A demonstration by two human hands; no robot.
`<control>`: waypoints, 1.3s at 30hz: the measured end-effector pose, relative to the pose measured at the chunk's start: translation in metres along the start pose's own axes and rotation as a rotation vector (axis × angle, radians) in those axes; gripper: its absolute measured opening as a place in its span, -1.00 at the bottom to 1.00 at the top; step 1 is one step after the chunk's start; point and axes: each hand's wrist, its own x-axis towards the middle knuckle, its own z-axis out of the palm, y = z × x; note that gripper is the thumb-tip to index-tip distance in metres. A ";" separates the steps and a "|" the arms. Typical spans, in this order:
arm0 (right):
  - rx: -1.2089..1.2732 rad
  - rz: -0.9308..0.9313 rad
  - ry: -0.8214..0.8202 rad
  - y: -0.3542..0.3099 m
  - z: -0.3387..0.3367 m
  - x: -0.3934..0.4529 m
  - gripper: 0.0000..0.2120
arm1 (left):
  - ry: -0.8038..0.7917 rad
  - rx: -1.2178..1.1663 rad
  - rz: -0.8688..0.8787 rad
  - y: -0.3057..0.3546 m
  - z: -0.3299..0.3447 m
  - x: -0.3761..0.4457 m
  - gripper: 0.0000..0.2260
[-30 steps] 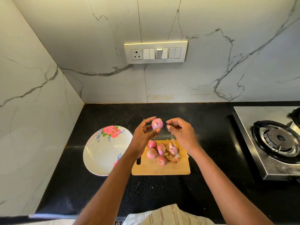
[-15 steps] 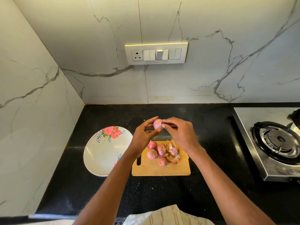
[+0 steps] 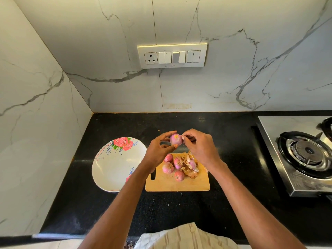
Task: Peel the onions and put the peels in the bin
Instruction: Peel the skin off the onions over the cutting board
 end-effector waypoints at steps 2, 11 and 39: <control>0.027 0.072 0.005 0.003 0.002 -0.001 -0.93 | 0.006 -0.005 -0.012 -0.001 0.002 -0.001 -0.58; -0.116 0.337 -0.319 0.030 0.008 -0.016 -0.74 | 0.089 -0.082 -0.045 -0.010 -0.003 -0.003 -0.60; 0.027 0.017 -0.122 -0.008 -0.003 0.008 -0.78 | 0.075 0.086 0.003 -0.007 0.000 0.003 -0.57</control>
